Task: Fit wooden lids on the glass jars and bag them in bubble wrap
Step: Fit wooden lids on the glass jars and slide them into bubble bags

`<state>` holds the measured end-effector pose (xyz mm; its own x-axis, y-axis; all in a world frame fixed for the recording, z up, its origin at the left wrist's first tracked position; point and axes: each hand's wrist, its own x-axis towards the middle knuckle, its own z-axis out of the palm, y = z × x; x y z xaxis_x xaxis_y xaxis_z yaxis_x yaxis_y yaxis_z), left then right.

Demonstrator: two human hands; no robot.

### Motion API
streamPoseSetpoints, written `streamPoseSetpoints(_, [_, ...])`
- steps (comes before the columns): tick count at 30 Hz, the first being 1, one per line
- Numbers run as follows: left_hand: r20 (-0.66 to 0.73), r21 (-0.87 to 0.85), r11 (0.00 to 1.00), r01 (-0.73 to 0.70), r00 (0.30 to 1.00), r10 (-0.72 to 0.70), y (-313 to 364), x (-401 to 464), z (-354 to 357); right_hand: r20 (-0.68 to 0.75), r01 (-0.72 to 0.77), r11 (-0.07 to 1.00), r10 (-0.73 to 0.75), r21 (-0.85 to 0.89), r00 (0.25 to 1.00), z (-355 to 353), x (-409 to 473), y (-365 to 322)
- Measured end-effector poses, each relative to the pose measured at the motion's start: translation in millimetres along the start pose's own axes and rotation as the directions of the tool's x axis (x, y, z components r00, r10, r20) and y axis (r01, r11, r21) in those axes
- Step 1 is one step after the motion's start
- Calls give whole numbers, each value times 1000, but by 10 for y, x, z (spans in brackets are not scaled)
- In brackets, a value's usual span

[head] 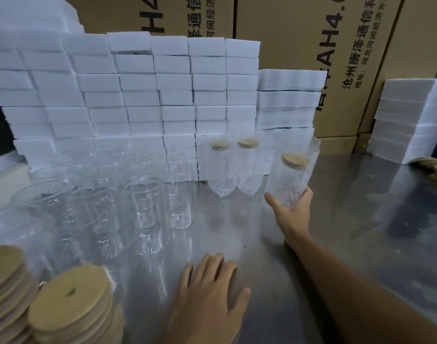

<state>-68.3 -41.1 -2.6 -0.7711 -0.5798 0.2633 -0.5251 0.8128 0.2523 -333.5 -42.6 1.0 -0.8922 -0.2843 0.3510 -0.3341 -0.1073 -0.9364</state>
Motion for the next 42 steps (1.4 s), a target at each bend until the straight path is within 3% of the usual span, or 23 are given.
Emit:
streamPoseSetpoints(4, [10, 62, 998, -18, 1000, 18, 48, 95, -38, -33, 37, 998, -39, -52, 999, 190, 409, 174])
streamPoseSetpoints(6, [60, -31, 999, -12, 998, 14, 61, 100, -64, -64, 57, 997, -61, -58, 996, 269, 590, 246])
streamPoseSetpoints(11, [-82, -39, 999, -26, 996, 23, 43, 203, 36, -99, 52, 996, -59, -72, 993, 429, 980, 377])
streamPoseSetpoints(18, [-143, -44, 998, -34, 989, 27, 30, 273, 95, -45, 77, 989, -83, -124, 996, 579, 1184, 456])
streamPoseSetpoints(29, [-129, -17, 1000, -20, 992, 18, 15, 233, 70, 62, 37, 968, -22, -248, 998, 556, 1094, 427])
streamPoseSetpoints(32, [-59, -36, 999, 1, 998, -3, 11, 204, 38, 36, -38, 972, 47, -234, 998, 522, 970, 380])
streamPoseSetpoints(36, [63, -54, 997, 49, 997, -45, 45, 162, 7, -12, -14, 981, 12, -195, 1000, 457, 714, 305])
streamPoseSetpoints(42, [25, -40, 998, 42, 999, -41, -3, 123, 34, 100, -11, 969, 37, -248, 994, 435, 188, 208])
